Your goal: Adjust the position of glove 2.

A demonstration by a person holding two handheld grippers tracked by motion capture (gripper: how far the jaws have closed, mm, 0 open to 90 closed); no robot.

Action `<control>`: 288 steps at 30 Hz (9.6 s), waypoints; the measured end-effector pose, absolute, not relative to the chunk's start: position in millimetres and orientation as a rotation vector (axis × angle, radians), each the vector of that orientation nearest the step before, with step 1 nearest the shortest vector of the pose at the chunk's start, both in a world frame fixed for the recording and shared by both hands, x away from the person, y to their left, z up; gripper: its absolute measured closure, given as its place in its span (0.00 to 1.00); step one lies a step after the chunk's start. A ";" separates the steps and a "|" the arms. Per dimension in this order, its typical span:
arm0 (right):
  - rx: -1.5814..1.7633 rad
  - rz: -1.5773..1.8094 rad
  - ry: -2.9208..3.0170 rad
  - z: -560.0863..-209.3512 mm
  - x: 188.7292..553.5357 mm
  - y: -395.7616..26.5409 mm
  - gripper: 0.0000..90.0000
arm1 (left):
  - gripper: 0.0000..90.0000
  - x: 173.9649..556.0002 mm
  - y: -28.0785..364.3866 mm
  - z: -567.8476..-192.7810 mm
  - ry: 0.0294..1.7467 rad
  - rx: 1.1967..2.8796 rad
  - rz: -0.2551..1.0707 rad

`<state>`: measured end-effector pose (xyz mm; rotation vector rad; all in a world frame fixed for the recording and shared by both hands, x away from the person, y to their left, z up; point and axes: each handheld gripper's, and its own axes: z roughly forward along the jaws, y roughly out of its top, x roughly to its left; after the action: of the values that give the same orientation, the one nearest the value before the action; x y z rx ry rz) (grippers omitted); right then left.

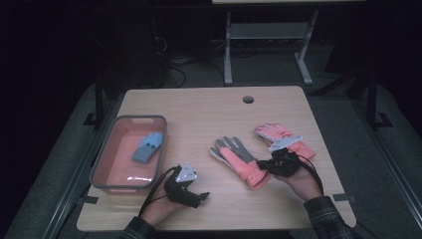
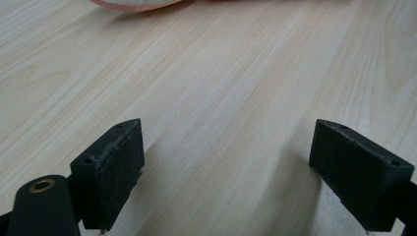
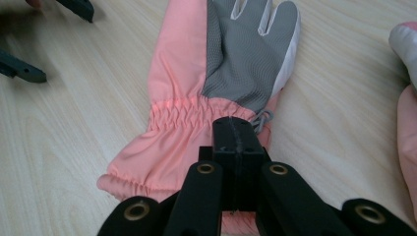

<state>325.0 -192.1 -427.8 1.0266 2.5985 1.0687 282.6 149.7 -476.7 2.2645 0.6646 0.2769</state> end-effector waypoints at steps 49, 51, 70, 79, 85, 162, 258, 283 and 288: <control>0.787 1.037 2.863 -450.1 331.0 -127.0 1.00 | 0.14 284.2 148.8 -476.5 0.648 2.271 0.276; 0.767 1.041 2.878 -450.0 326.8 -124.9 1.00 | 0.14 284.2 148.7 -476.5 0.649 2.271 0.276; 0.768 1.204 2.844 -435.6 318.7 -128.7 0.82 | 0.14 284.6 148.6 -476.4 0.646 2.272 0.276; 0.818 1.189 2.751 -418.0 329.8 -145.3 0.74 | 0.14 284.5 148.4 -476.6 0.649 2.268 0.274; 0.870 1.132 2.691 -412.3 341.5 -161.1 0.70 | 0.14 284.7 148.5 -476.6 0.646 2.271 0.270; 1.216 1.041 2.518 -405.8 386.5 -278.1 0.94 | 0.14 284.7 148.1 -476.8 0.651 2.268 0.264; 0.782 1.090 2.840 -399.4 302.7 -108.5 0.75 | 0.14 286.1 146.1 -475.3 0.664 2.275 0.258; 1.019 1.174 2.636 -401.3 324.1 -197.6 1.00 | 0.86 256.2 148.2 -448.1 0.746 2.321 0.174; 1.061 1.117 2.645 -421.6 324.2 -211.3 1.00 | 0.99 256.6 138.1 -451.0 0.716 2.330 0.129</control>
<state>324.2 -211.3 -421.6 1.0609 2.6448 1.1168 256.6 138.1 -451.0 2.3304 0.7163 0.1293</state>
